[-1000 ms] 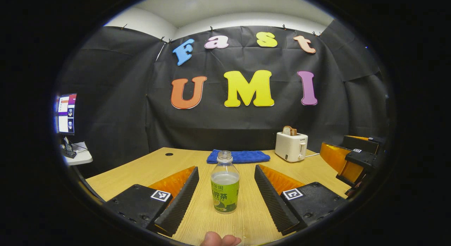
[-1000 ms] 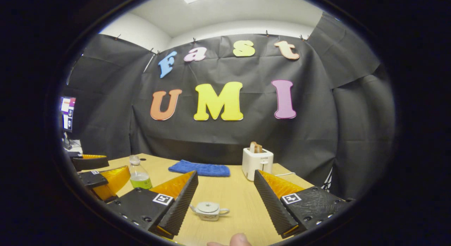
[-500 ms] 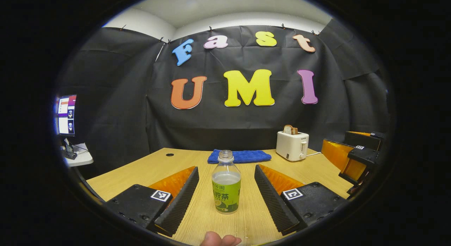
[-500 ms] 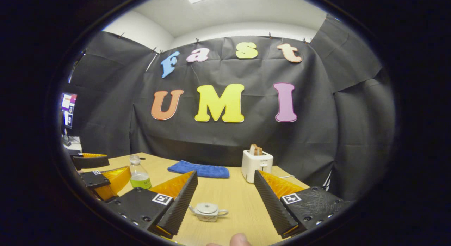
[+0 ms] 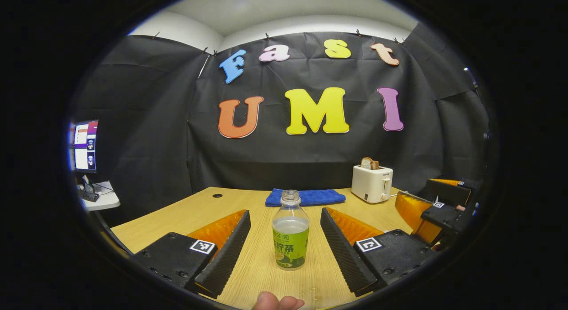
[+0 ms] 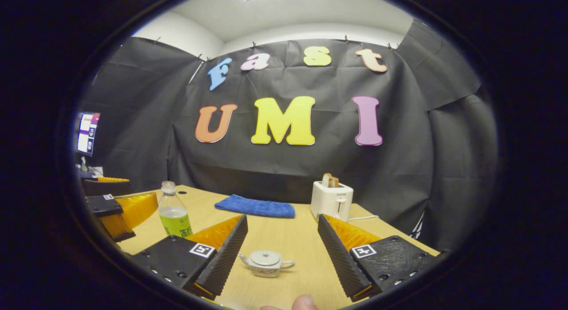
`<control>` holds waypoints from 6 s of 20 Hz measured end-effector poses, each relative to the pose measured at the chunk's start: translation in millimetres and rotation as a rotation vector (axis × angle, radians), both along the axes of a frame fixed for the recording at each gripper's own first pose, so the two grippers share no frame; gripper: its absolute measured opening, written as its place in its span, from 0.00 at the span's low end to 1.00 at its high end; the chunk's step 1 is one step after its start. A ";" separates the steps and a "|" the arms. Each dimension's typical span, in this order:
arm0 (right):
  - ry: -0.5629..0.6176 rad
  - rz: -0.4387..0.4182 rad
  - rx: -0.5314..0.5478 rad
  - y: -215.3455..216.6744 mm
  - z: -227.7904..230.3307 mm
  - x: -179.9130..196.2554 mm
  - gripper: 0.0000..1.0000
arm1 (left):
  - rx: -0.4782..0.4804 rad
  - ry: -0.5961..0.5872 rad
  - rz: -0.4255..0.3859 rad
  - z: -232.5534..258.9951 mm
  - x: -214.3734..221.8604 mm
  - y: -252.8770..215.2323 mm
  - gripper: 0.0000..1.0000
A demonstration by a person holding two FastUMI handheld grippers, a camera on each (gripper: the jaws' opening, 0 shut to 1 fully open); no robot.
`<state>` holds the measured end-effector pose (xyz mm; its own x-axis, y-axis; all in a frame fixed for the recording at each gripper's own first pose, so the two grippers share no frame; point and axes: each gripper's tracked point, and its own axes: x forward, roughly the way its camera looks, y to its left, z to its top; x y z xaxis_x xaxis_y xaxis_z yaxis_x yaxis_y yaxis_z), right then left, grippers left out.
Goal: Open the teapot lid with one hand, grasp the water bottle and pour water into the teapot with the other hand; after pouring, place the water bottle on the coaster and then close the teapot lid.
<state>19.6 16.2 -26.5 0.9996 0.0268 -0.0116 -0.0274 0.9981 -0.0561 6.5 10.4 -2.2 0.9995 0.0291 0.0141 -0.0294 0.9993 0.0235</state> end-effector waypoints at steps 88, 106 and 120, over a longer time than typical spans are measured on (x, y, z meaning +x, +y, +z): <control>0.148 0.002 0.076 -76.6 -42.2 29.8 0.00 | 0.797 0.373 0.102 -88.4 50.3 36.1 0.74; 0.145 -0.009 0.094 -122.2 -51.9 20.4 0.00 | 1.516 0.410 -0.015 -87.1 57.3 -7.2 0.73; 0.162 -0.031 0.128 -139.1 -65.3 12.5 0.00 | 1.788 0.421 -0.050 -69.3 71.6 -30.5 0.73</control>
<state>32.1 -122.9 -91.8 0.9853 0.0073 -0.1706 0.0053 0.9973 0.0735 78.1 -20.1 -71.5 0.9440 0.2357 -0.2309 0.2845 -0.2273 0.9313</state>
